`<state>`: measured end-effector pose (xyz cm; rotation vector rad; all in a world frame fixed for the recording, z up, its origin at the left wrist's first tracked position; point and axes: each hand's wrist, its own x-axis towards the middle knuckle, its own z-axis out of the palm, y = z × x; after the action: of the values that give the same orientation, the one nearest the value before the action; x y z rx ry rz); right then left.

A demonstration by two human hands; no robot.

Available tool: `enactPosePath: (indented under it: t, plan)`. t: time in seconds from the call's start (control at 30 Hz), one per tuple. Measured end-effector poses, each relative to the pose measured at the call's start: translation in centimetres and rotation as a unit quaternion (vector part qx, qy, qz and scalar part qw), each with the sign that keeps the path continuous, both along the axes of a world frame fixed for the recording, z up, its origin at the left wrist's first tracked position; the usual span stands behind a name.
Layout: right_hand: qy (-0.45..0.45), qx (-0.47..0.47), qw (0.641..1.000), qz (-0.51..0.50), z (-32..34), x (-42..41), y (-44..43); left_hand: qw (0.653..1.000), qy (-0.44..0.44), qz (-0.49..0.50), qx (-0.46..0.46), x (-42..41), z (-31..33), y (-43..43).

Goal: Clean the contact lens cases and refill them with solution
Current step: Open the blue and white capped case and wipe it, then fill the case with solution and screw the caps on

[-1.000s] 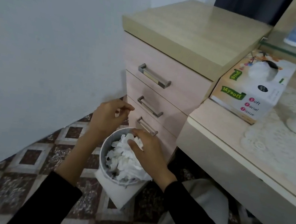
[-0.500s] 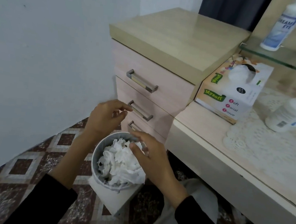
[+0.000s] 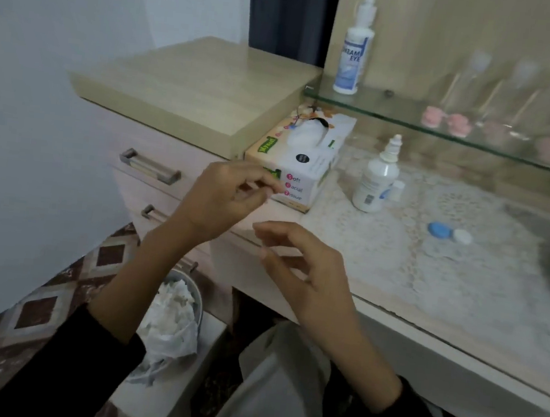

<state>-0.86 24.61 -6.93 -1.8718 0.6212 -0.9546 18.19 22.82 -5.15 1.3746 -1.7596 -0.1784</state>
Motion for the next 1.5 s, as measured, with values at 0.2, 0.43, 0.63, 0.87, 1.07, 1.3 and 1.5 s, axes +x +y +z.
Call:
enactPosePath:
  t: [0.2, 0.43, 0.63, 0.87, 1.07, 1.3, 1.5]
  plan:
    - [-0.012, 0.001, 0.996, -0.090, 1.4, -7.0, -2.3, 0.996, 0.028, -0.076, 0.048, -7.7, 0.8, -3.9]
    - [0.022, -0.039, 0.975, -0.217, 1.2, -14.7, -5.5, 0.991, 0.017, -0.113, 0.072, -14.6, -0.5, -6.7]
    - [0.097, -0.038, 0.946, -0.308, -0.3, -19.5, -8.7, 0.992, -0.054, -0.081, 0.082, -18.1, -1.8, -7.9]
    - [0.156, -0.041, 0.939, -0.305, -1.3, -20.4, -10.2, 0.988, -0.107, -0.053, 0.098, -19.5, -2.1, -8.7]
    - [0.199, -0.069, 0.930, -0.300, -1.5, -20.3, -11.1, 0.988, -0.093, -0.074, 0.100, -19.6, -2.1, -8.9]
    - [0.226, -0.102, 0.920, -0.304, -1.8, -20.4, -11.6, 0.998, 0.048, -0.026, -0.013, -19.3, -1.9, -7.1]
    - [0.216, -0.121, 0.918, -0.310, -1.9, -20.3, -11.3, 0.952, 0.261, 0.125, -0.097, -16.9, -2.1, -7.6]
